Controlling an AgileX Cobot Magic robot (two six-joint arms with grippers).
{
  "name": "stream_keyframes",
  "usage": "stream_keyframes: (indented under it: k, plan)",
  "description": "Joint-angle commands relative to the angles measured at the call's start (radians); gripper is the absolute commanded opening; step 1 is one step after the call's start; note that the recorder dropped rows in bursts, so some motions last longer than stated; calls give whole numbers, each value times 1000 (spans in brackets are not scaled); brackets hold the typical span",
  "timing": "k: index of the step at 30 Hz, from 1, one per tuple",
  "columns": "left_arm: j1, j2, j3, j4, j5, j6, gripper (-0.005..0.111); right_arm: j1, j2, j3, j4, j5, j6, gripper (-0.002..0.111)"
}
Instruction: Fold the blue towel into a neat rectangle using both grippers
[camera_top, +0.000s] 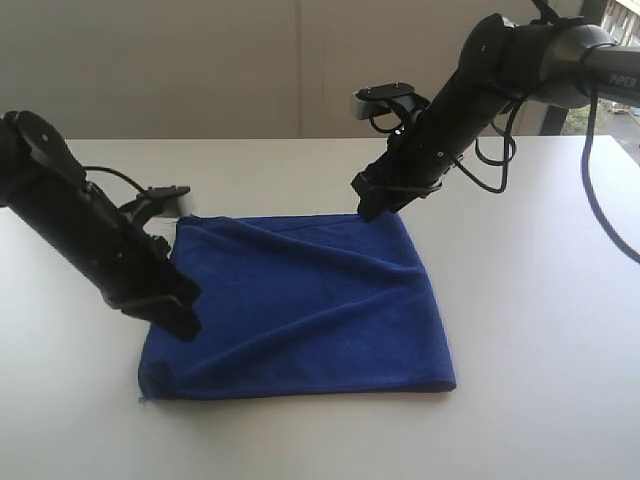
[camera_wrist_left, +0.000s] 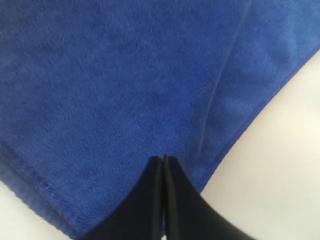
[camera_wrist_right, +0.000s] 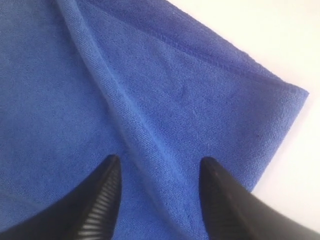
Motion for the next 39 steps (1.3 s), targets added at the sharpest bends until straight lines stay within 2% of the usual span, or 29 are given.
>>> stream_keyframes:
  k: [1, 6, 14, 18, 22, 24, 26, 31, 34, 37, 39]
  plan:
    - [-8, 37, 65, 3, 3, 13, 0, -7, -10, -8, 1, 22, 8, 46]
    - [-8, 18, 100, 50, 2, 5, 0, -7, -10, -8, 1, 29, 16, 46]
    - [-8, 16, 100, 279, 12, -141, 0, -7, -10, -8, -3, 48, 16, 46]
    - [-8, 5, 100, 290, 34, -148, 0, -7, -10, -8, -10, 40, 24, 46]
    - [-8, -49, 100, 278, 24, -148, 0, -9, -10, -22, -114, 10, 176, 46]
    - [-8, -97, 100, 247, -6, -145, 0, -9, -10, -47, -159, 10, 205, 46]
    - [-8, -135, 100, 152, -47, -99, 0, -9, -10, -81, -161, 10, 205, 42]
    - [-30, -139, 100, -279, -76, 243, 0, -9, 62, -258, -154, 76, 207, 33]
    - [-109, -107, 100, -339, -115, 308, 0, -16, 150, -395, -130, 215, 177, 33]
    - [-206, -60, 100, -328, -210, 320, 0, -30, 248, -510, -96, 231, 137, 31]
    - [-266, -33, 100, -321, -280, 334, 0, -41, 274, -520, -63, 231, 124, 29]
